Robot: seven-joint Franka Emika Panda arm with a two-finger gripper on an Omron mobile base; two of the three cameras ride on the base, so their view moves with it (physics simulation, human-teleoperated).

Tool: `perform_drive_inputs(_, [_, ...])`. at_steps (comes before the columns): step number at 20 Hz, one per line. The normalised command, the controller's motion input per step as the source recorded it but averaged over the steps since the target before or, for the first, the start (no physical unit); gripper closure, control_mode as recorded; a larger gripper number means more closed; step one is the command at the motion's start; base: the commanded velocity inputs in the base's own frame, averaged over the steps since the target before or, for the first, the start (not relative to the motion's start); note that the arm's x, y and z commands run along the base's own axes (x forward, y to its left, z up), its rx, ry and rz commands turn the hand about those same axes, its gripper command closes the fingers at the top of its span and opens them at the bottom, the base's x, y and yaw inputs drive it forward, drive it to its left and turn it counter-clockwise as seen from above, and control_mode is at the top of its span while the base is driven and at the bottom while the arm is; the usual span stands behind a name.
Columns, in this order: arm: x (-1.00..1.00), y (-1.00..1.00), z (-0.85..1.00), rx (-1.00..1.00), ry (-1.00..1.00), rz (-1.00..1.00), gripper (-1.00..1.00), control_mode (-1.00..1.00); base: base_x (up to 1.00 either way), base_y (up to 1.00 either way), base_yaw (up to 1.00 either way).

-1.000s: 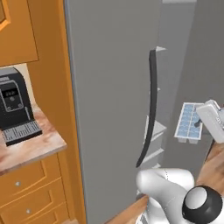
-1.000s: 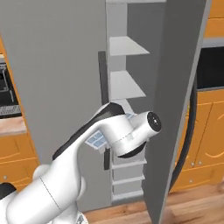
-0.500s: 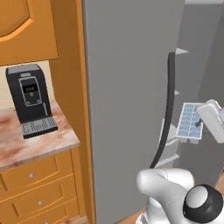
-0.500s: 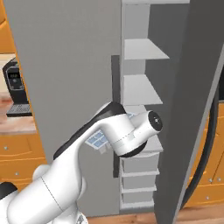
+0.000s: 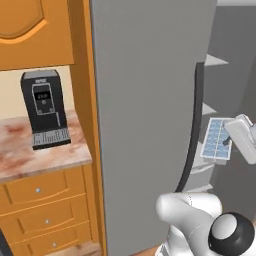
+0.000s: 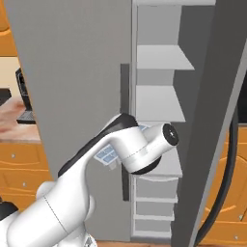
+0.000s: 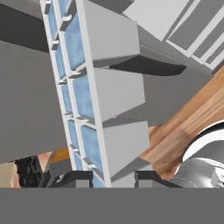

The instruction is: The ice cube tray has been filled with water. Take the tray and place it in the freezer to make ice. Close the freezer door after placing the tray.

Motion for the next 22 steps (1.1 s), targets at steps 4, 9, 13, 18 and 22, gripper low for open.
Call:
perform_drive_inputs(4, [0.00, 0.00, 0.00, 0.00, 0.00, 0.00, 1.00, 1.00, 0.13, -0.27, 0.29])
perform_drive_inputs(9, [0.00, 0.00, 0.00, 0.00, 0.00, 0.00, 1.00, 1.00, 0.00, -0.48, 0.28])
perform_drive_inputs(13, [0.00, 0.00, 0.00, 0.00, 0.00, 0.00, 1.00, 1.00, 0.00, -0.59, 0.23])
perform_drive_inputs(18, [0.00, 0.00, 0.00, 0.00, 0.00, 0.00, 1.00, 1.00, 0.03, -0.31, 0.17])
perform_drive_inputs(22, [0.00, 0.00, 0.00, 0.00, 0.00, 0.00, 1.00, 1.00, 0.22, 0.01, 0.09])
